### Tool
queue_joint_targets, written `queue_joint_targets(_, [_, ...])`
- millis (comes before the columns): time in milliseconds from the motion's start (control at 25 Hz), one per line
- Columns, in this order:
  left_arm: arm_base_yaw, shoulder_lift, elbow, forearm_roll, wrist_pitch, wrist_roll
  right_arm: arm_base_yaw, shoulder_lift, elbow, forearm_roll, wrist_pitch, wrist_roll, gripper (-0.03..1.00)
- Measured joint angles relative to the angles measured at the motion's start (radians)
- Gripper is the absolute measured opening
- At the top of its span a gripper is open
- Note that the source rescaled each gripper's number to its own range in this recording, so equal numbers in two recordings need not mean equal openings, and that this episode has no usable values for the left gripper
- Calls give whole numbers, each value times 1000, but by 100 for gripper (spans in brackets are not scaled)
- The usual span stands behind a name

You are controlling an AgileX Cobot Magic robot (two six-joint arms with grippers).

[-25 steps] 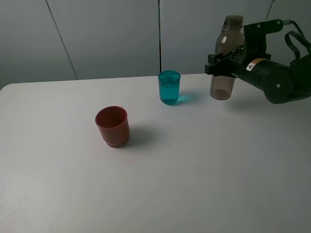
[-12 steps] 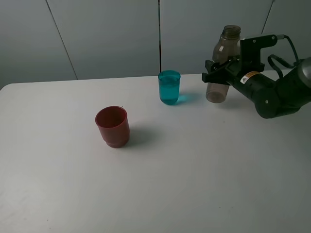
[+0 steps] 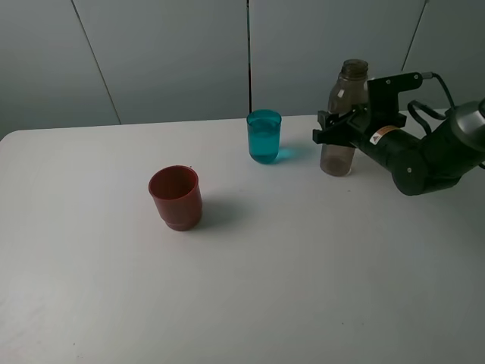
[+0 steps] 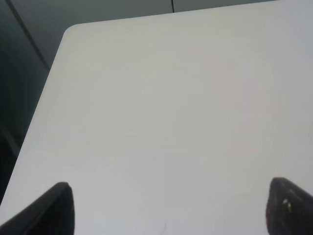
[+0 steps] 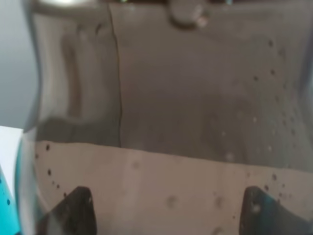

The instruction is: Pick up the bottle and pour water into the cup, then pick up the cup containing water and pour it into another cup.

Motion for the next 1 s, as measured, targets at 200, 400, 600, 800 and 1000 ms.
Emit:
queue_joint_targets(200, [0, 0, 0, 0, 0, 2, 0, 0, 0, 0, -7, 0, 95])
queue_joint_targets(400, [0, 0, 0, 0, 0, 2, 0, -55, 0, 0, -7, 0, 99])
queue_joint_targets(600, [0, 0, 0, 0, 0, 2, 0, -187, 2, 16, 28, -8, 99])
queue_joint_targets(800, [0, 0, 0, 0, 0, 2, 0, -376, 2, 27, 200, -30, 99])
queue_joint_targets(1000, [0, 0, 0, 0, 0, 2, 0, -560, 2, -25, 466, -24, 99])
